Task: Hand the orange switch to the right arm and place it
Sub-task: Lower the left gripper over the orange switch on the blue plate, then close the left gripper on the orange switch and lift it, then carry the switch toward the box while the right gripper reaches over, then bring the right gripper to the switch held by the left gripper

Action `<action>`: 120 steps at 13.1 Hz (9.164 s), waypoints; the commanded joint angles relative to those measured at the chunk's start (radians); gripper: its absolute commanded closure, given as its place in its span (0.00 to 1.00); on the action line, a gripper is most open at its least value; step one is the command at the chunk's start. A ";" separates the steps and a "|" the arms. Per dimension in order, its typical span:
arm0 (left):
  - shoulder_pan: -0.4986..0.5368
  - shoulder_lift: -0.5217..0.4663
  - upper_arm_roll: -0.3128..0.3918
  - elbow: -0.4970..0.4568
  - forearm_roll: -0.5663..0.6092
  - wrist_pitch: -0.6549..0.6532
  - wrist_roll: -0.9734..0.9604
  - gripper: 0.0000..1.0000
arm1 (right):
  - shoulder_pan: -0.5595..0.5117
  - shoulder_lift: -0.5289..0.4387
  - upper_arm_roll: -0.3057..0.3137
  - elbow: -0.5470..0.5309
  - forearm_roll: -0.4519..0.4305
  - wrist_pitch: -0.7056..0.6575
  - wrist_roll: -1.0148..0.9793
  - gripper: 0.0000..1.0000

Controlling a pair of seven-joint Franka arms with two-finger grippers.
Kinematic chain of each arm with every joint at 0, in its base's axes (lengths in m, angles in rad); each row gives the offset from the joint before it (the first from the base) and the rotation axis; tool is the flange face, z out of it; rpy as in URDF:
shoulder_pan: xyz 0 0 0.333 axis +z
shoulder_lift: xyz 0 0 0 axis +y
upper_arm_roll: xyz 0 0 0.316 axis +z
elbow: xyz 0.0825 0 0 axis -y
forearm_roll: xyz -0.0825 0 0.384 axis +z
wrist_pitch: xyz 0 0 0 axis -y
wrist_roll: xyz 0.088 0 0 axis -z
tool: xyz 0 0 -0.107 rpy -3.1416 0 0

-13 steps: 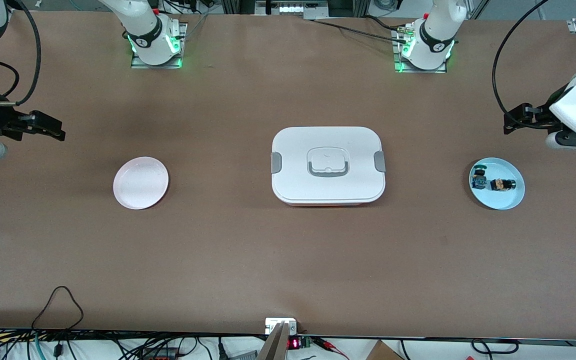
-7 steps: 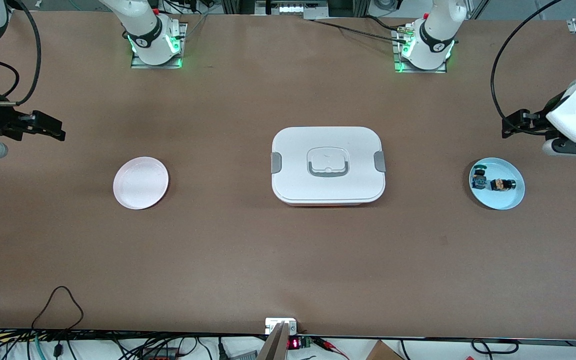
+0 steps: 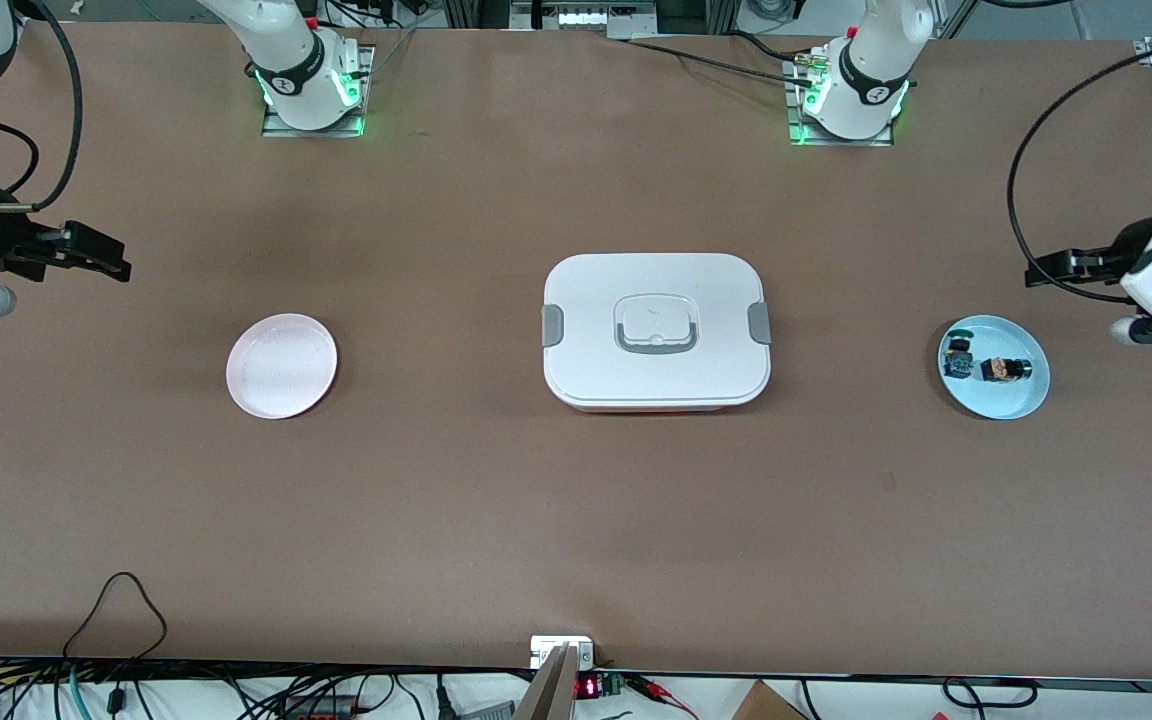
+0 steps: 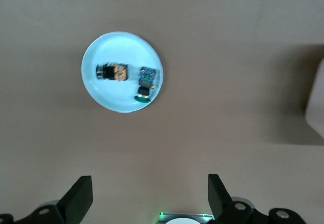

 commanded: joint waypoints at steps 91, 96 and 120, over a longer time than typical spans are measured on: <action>0.085 0.332 -0.816 -0.066 -1.675 0.584 1.899 0.86 | 0.237 0.162 0.004 -0.344 1.609 0.138 -0.287 0.00; 0.085 0.332 -0.816 -0.062 -1.675 0.585 1.899 0.86 | 0.328 0.182 0.004 -0.312 1.718 0.247 -0.309 0.00; 0.054 0.332 -0.816 -0.048 -1.720 0.623 1.891 0.85 | 0.417 0.217 0.005 -0.266 1.839 0.319 -0.217 0.03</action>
